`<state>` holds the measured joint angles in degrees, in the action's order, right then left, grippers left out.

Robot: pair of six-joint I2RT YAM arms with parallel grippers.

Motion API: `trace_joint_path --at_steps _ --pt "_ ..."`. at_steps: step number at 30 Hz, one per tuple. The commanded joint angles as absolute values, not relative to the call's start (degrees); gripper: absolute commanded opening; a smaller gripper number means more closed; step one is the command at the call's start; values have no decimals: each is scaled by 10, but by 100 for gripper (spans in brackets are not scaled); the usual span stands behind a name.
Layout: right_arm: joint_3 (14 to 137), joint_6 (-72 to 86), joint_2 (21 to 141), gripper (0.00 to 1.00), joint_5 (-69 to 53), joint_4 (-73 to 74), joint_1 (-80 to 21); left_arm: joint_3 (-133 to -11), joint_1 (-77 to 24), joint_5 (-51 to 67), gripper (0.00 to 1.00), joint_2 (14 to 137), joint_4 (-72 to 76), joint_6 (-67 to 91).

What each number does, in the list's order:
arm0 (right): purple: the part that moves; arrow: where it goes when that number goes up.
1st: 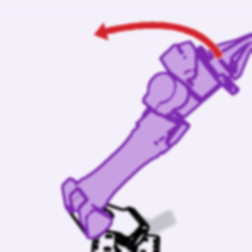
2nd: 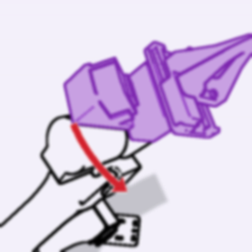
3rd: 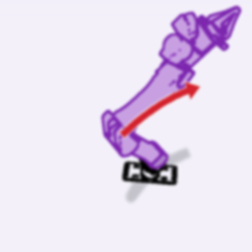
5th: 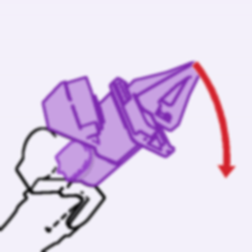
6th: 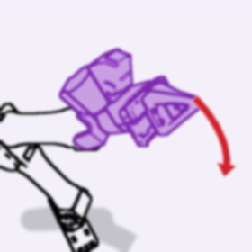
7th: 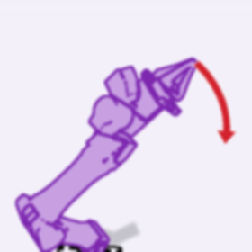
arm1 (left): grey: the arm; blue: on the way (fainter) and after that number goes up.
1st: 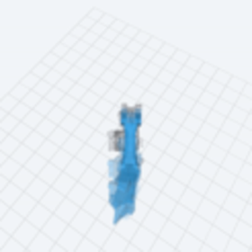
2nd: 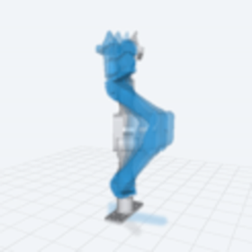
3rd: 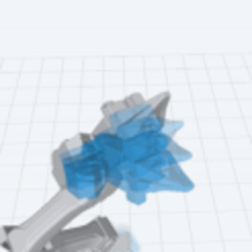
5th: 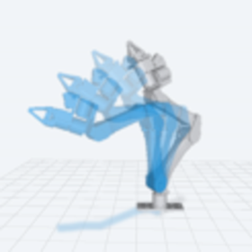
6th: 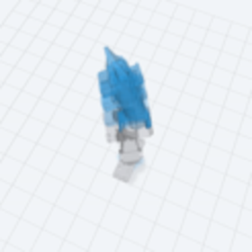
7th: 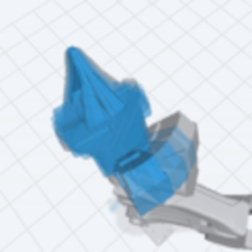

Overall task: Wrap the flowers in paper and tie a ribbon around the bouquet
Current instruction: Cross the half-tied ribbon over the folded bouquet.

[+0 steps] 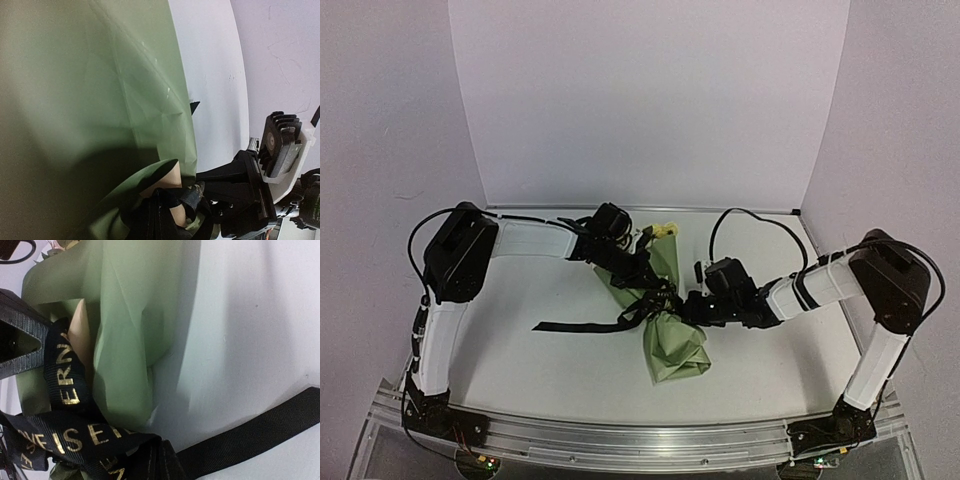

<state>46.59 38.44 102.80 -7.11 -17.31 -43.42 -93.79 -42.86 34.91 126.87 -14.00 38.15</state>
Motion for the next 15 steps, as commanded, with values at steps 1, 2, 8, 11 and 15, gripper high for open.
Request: trace_joint_path --at_steps 1,2,8,11,15 --pt "487 345 970 5 -69 -67 -432 -963 -434 346 0 1265 -174 345" --pt "491 343 968 5 -72 -58 -432 -960 -433 339 0 1267 -180 339" --pt "495 364 977 6 -93 -50 -432 -942 -433 284 0 1278 -256 284" --pt "502 352 957 8 -102 -23 -432 -940 -433 279 0 1288 -286 269" --pt "532 302 915 17 -120 72 -434 -943 -436 302 0 1297 -301 265"
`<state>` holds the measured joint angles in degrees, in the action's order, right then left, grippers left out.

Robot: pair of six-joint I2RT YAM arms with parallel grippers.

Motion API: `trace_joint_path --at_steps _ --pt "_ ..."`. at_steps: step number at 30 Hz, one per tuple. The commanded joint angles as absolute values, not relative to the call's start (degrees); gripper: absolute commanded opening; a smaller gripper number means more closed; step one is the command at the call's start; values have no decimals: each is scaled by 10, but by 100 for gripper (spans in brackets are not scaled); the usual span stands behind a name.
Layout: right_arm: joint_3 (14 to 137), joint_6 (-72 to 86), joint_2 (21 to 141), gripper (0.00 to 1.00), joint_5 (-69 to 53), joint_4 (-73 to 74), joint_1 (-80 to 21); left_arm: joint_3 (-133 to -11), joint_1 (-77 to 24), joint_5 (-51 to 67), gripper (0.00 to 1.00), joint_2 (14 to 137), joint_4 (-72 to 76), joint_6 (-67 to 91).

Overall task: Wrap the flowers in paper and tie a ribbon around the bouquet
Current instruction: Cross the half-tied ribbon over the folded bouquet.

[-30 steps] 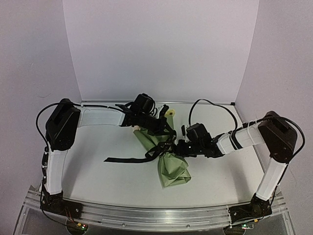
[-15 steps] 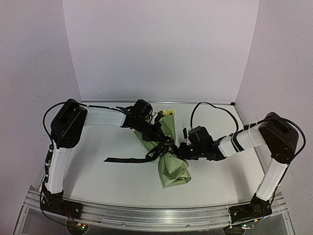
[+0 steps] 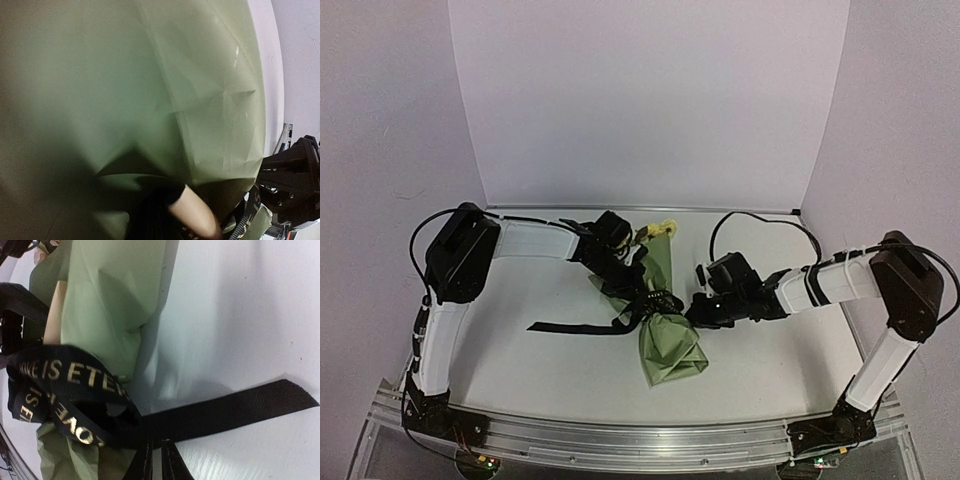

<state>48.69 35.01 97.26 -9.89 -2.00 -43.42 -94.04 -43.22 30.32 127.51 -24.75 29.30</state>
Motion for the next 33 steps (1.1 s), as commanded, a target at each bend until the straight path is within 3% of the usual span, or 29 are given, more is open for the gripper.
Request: trace_joint_path --at_steps 1,5,13,18,22,33 --pt "545 288 904 18 -122 98 -437 -943 -438 307 0 1298 -303 264" --pt "602 232 888 26 -132 173 -457 -950 -446 319 0 1298 -315 256" --pt "657 232 939 27 -137 185 -487 -942 -445 302 0 1250 -354 199" --pt "696 157 955 29 -97 216 -538 -947 -446 368 0 1226 -371 156" --pt "696 121 965 37 -77 191 -546 -933 -445 404 0 1205 -358 156" --pt "631 101 902 41 45 167 -542 -976 -447 450 0 1191 -347 220"
